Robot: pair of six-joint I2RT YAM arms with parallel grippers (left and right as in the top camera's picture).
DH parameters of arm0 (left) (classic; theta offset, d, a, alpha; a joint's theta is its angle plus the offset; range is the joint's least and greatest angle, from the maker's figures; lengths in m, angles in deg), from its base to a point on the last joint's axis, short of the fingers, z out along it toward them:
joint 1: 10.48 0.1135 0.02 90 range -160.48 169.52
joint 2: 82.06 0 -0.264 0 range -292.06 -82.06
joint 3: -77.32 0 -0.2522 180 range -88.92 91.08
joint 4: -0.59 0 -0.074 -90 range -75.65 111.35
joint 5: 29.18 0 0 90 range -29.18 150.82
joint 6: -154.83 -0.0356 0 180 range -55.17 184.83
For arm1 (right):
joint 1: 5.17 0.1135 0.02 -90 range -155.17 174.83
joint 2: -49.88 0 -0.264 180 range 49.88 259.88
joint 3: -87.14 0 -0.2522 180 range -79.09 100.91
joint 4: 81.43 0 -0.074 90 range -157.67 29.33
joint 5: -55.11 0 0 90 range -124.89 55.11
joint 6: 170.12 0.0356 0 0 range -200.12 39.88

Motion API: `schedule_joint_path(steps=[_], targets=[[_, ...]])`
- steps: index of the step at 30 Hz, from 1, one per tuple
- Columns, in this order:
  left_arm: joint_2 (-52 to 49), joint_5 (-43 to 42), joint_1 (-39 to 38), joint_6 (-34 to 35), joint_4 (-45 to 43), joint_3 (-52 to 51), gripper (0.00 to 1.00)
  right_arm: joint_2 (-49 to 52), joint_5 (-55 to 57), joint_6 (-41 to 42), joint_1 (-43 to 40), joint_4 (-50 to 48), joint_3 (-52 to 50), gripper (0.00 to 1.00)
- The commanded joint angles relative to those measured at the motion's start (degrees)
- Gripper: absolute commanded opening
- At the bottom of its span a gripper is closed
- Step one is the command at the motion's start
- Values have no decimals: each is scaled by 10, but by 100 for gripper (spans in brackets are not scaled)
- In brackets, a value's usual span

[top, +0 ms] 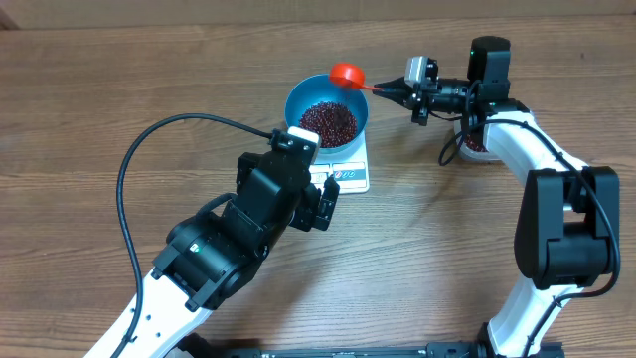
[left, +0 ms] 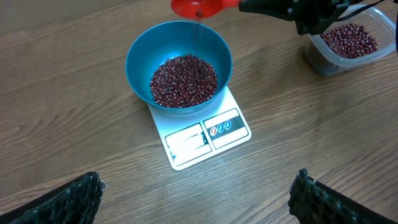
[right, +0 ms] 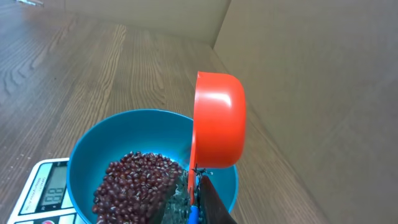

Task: Scoop item into bowl and weigh 150g on scale
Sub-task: 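Tilt the scoop to pour the beans into the blue bowl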

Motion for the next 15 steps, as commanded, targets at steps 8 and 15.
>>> schedule_joint_path(steps=[8, 15], targets=[[-4, 0, 4, 12, -2, 9, 99, 7, -18, -16, 3, -8, 3, 4], [-4, 0, 4, 12, -2, 9, 99, 7, -156, 12, 2, -10, 3, 4]])
